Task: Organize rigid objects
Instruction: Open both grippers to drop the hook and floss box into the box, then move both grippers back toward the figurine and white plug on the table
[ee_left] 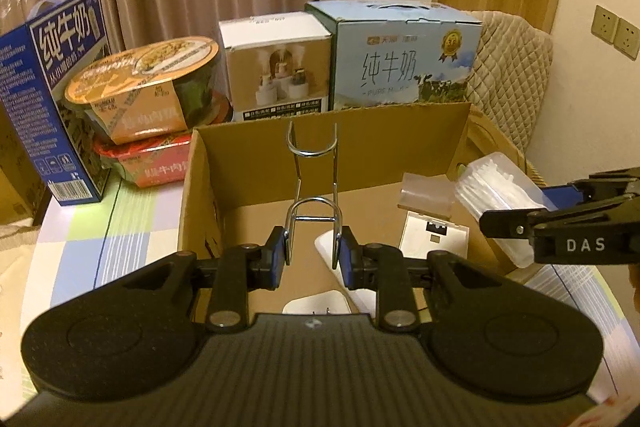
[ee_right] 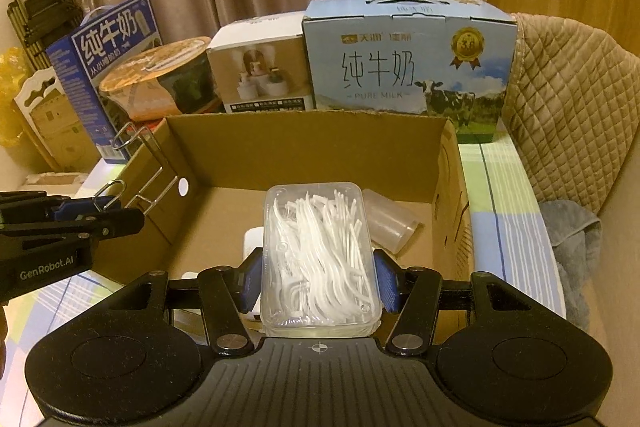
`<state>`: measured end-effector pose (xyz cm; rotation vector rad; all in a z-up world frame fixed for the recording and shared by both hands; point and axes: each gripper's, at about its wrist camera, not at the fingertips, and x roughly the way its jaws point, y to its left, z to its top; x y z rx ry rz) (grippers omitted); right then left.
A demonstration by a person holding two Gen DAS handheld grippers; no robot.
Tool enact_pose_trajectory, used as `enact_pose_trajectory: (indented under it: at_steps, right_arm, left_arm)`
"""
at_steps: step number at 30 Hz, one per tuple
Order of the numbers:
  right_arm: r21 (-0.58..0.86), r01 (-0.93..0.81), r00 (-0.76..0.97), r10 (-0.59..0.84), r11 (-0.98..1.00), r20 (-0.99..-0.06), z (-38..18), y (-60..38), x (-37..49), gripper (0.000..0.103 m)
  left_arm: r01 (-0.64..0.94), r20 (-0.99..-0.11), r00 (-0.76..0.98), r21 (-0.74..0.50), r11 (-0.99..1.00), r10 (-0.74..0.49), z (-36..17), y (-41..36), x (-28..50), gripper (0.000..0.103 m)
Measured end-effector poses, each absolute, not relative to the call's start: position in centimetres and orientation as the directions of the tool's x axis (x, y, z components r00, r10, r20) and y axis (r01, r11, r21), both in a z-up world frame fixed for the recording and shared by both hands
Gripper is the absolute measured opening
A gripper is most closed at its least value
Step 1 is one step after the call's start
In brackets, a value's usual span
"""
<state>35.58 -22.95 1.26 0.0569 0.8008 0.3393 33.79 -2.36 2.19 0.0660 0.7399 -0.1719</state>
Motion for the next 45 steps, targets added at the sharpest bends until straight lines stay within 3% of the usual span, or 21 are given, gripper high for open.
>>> enact_pose_trajectory:
  at_steps: [20, 45]
  right_arm:
    - [0.204, -0.235, 0.624, 0.308, 0.950, -0.718, -1.6, -23.2, 37.5, 0.053]
    - [0.211, -0.223, 0.639, 0.306, 0.952, -0.705, -0.7, -23.0, 36.9, 0.053]
  left_arm:
    - [0.133, -0.721, 0.684, -0.029, 0.991, -0.113, -1.8, -1.5, 37.1, 0.023]
    - [0.119, -0.698, 0.709, -0.025, 0.993, -0.102, 0.3, -0.6, 35.9, 0.024]
